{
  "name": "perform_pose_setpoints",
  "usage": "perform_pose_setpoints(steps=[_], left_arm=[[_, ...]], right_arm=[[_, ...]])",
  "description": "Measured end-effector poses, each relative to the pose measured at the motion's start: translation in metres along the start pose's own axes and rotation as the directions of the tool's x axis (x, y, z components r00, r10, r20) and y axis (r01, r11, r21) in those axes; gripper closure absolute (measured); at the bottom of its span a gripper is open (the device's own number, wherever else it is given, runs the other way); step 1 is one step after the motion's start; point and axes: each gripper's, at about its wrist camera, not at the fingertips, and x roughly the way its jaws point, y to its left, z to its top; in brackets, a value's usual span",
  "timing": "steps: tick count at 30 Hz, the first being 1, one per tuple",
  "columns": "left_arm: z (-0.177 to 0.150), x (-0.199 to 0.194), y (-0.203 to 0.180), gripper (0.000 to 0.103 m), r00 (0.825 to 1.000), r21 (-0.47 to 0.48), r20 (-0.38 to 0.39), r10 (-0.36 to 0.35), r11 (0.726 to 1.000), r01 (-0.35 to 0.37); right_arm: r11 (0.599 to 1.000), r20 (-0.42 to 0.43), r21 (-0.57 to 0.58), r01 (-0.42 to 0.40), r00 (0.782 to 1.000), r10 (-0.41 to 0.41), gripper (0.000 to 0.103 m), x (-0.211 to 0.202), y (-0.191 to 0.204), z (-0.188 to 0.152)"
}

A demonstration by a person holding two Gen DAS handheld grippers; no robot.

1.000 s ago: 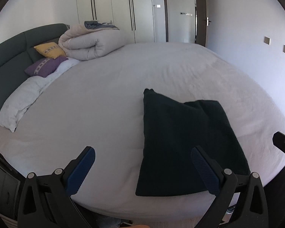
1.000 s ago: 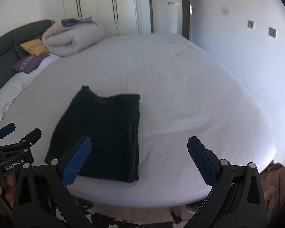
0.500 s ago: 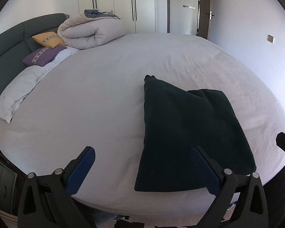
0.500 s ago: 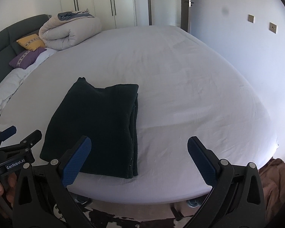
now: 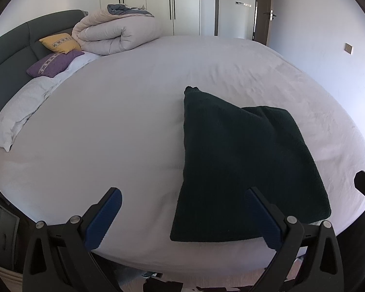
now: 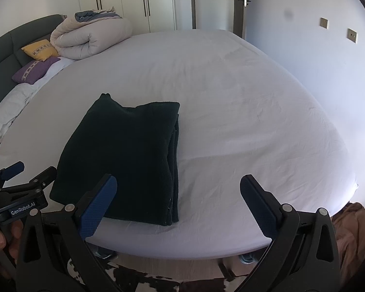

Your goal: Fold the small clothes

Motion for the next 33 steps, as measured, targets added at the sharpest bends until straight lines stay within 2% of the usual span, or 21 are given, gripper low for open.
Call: perform_pose_setpoints(steps=[33], left_arm=[[-0.0046,0.0057,-0.0011,0.0,1.0,0.001,-0.012,-0.004,1.0,0.004]], right_arm=[[1.0,-0.017,0.002,0.0,1.0,0.001,0.0,0.0087,0.0068,-0.0018]])
